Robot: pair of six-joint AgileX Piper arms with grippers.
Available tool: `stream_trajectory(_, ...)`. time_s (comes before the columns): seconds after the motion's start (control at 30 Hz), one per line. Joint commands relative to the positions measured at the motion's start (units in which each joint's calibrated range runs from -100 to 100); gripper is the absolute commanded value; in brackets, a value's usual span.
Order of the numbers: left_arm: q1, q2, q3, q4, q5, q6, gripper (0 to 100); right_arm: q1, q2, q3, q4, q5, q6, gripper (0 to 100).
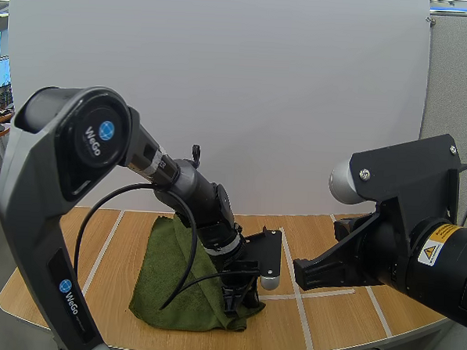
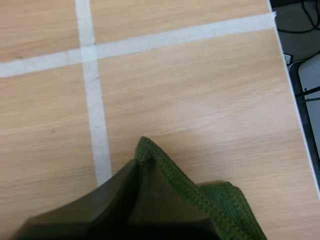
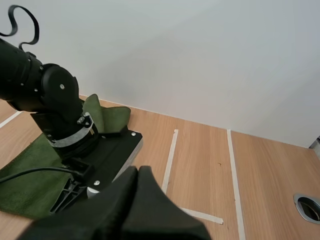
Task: Fold the towel
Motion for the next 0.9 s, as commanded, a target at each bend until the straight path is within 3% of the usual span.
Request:
stream_trajectory(0.0, 0.93, -5.82, -0.26, 0.47, 6.28, -1.59, 0, -0.15, -0.42, -0.76, -0.75, 0.0, -0.12, 0)
stream_trajectory(0.1, 1.79, -7.63, -0.26, 1.7, 8.09, -2.55, 0, -0.15, -0.42, -0.76, -1.52, 0.0, -0.12, 0)
stream_trajectory(0.23, 5.74, -10.47, -0.14, 4.27, 17.86, -3.54, 0, -0.15, -0.42, -0.76, -1.52, 0.0, -0.12, 0)
stream_trajectory(0.43, 10.21, -13.49, 1.9, 6.81, 20.44, -3.26, 0, -0.15, -0.42, -0.76, -1.52, 0.0, -0.12, 0)
stream_trajectory(0.87, 17.55, -21.74, 4.68, 7.01, 31.17, 0.72, 0, -0.15, -0.42, -0.76, -0.36, 0.0, -0.12, 0)
